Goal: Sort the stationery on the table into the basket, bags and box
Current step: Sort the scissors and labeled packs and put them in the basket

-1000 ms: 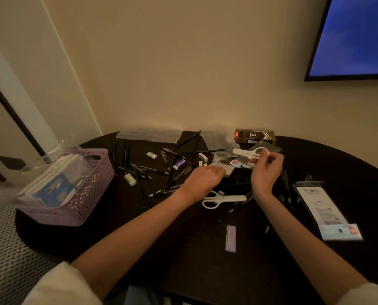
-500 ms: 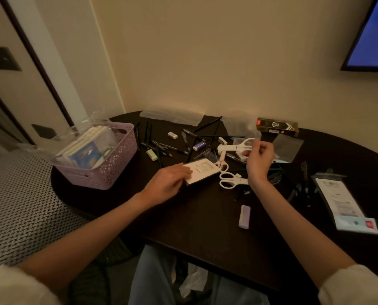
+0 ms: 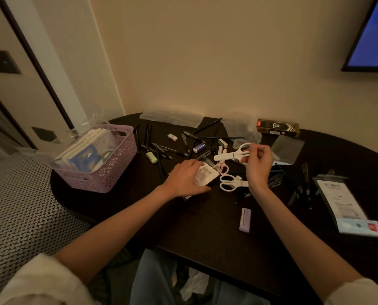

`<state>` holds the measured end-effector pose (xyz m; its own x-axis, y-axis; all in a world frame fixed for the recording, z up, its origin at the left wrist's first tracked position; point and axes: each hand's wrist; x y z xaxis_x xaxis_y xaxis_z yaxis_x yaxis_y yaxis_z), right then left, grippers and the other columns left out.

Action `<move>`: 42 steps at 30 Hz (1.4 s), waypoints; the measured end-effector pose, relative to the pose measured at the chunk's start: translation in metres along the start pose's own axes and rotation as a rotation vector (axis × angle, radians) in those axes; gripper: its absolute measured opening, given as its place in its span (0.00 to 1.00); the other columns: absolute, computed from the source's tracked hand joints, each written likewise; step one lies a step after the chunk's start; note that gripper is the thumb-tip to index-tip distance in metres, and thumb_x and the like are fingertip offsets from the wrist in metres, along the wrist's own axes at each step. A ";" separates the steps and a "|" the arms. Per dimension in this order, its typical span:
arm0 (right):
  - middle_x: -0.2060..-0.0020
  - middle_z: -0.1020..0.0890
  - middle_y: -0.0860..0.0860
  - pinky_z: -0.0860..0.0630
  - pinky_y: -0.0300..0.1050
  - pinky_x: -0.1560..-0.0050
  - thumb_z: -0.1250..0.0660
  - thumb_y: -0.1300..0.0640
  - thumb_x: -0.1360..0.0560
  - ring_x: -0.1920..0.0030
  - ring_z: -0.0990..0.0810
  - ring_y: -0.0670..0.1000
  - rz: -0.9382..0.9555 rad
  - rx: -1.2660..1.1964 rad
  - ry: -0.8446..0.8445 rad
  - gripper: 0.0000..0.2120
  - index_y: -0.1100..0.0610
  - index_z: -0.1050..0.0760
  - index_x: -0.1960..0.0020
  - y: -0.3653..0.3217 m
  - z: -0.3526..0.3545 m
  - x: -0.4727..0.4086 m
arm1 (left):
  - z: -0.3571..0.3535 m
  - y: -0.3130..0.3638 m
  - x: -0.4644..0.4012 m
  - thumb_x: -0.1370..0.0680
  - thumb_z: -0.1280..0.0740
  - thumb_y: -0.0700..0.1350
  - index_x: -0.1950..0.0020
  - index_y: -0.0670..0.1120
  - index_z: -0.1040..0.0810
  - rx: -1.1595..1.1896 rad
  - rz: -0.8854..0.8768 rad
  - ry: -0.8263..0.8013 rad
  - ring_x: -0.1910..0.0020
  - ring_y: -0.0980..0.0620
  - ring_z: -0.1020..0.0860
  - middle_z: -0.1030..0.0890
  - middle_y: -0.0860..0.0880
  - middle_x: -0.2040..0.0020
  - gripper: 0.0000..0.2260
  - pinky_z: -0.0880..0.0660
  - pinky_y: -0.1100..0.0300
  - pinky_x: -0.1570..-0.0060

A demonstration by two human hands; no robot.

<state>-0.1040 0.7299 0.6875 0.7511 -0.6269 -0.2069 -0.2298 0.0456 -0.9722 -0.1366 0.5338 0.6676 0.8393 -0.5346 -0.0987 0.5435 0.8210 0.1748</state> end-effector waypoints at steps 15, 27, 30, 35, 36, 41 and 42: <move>0.59 0.21 0.53 0.23 0.40 0.64 0.40 0.57 0.20 0.64 0.21 0.48 0.208 0.232 -0.278 0.06 0.60 0.29 0.50 0.000 0.004 0.001 | -0.008 0.008 -0.030 0.30 0.28 0.59 0.28 0.54 0.36 0.105 0.098 -0.049 0.35 0.46 0.33 0.31 0.46 0.35 0.34 0.36 0.49 0.36; 0.65 0.23 0.49 0.24 0.43 0.65 0.39 0.56 0.20 0.65 0.21 0.51 0.320 0.257 -0.255 0.04 0.58 0.29 0.51 -0.028 -0.003 -0.005 | 0.010 0.010 -0.012 0.33 0.24 0.51 0.27 0.52 0.37 0.236 -0.023 0.099 0.33 0.50 0.37 0.37 0.50 0.36 0.37 0.32 0.49 0.34; 0.65 0.22 0.52 0.24 0.40 0.66 0.38 0.57 0.20 0.68 0.22 0.46 0.298 0.251 -0.295 0.04 0.57 0.28 0.52 -0.037 -0.012 -0.005 | 0.014 0.013 -0.008 0.33 0.24 0.50 0.27 0.51 0.37 0.279 -0.026 0.165 0.34 0.50 0.35 0.37 0.50 0.36 0.38 0.30 0.48 0.35; 0.61 0.22 0.48 0.25 0.37 0.64 0.37 0.58 0.21 0.65 0.21 0.44 0.308 0.379 -0.519 0.02 0.57 0.27 0.50 -0.054 -0.026 -0.005 | 0.014 0.020 -0.003 0.33 0.23 0.49 0.28 0.48 0.37 0.425 -0.048 0.313 0.39 0.52 0.32 0.35 0.49 0.38 0.38 0.29 0.55 0.38; 0.61 0.22 0.48 0.25 0.37 0.63 0.36 0.59 0.21 0.63 0.21 0.45 0.324 0.433 -0.564 0.02 0.57 0.26 0.50 -0.058 -0.028 -0.005 | 0.014 0.021 -0.002 0.33 0.23 0.48 0.28 0.47 0.37 0.462 -0.044 0.336 0.40 0.53 0.33 0.34 0.49 0.38 0.38 0.30 0.57 0.39; 0.57 0.21 0.48 0.28 0.33 0.62 0.33 0.61 0.24 0.57 0.23 0.45 0.408 0.657 -0.641 0.06 0.58 0.21 0.48 -0.070 -0.036 -0.004 | 0.011 0.019 0.001 0.34 0.21 0.47 0.28 0.48 0.37 0.585 -0.034 0.391 0.40 0.58 0.33 0.33 0.51 0.38 0.39 0.35 0.66 0.41; 0.57 0.21 0.48 0.27 0.34 0.61 0.32 0.61 0.25 0.57 0.23 0.45 0.435 0.699 -0.627 0.06 0.58 0.20 0.49 -0.071 -0.037 -0.004 | 0.010 0.019 0.001 0.35 0.21 0.48 0.28 0.48 0.38 0.600 -0.029 0.398 0.39 0.58 0.33 0.33 0.51 0.37 0.40 0.36 0.67 0.41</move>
<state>-0.1140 0.7006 0.7618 0.9227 0.0607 -0.3807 -0.2983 0.7382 -0.6051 -0.1253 0.5467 0.6810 0.8279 -0.3470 -0.4407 0.5608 0.4954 0.6634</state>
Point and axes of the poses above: each hand's wrist, its own x-axis away from the middle knuckle, its own z-axis out of the back of the hand, y = z × x
